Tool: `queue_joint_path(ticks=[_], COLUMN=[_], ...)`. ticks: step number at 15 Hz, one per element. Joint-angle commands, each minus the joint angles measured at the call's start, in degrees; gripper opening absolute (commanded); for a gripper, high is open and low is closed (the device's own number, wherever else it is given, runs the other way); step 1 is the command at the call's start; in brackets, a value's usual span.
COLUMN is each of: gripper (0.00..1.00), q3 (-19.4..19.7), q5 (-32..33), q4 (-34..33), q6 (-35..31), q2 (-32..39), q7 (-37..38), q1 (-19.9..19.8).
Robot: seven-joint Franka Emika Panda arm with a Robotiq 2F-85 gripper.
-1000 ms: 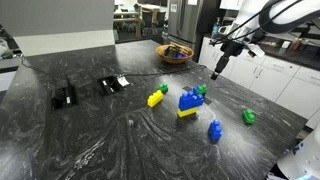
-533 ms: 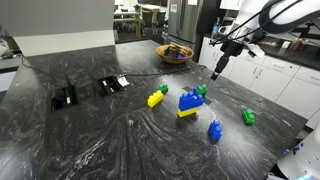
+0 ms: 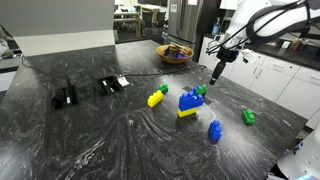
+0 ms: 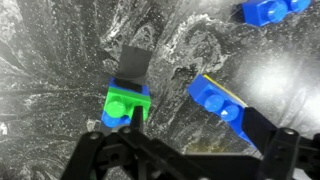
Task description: Remove the green block from the blue one and put it on the table, move the building block tower slightly to the right, and then move the blue block backwards
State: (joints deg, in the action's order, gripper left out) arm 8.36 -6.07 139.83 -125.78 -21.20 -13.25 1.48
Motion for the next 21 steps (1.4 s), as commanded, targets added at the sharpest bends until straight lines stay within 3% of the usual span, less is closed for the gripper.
queue_joint_path(ticks=[1,7,14,21], gripper=[1.00,1.00,1.00,1.00], q3=[-1.6,-2.1,-2.5,-2.2], q5=[5.3,13.3,13.8,10.5], q4=[-1.9,-3.3,-4.5,-5.0], q6=[-2.4,-6.7,-10.2,-10.1], q2=[5.2,10.7,15.1,18.3], q7=[3.0,11.0,16.2,15.2], q1=[-3.2,-5.7,-5.6,-5.1])
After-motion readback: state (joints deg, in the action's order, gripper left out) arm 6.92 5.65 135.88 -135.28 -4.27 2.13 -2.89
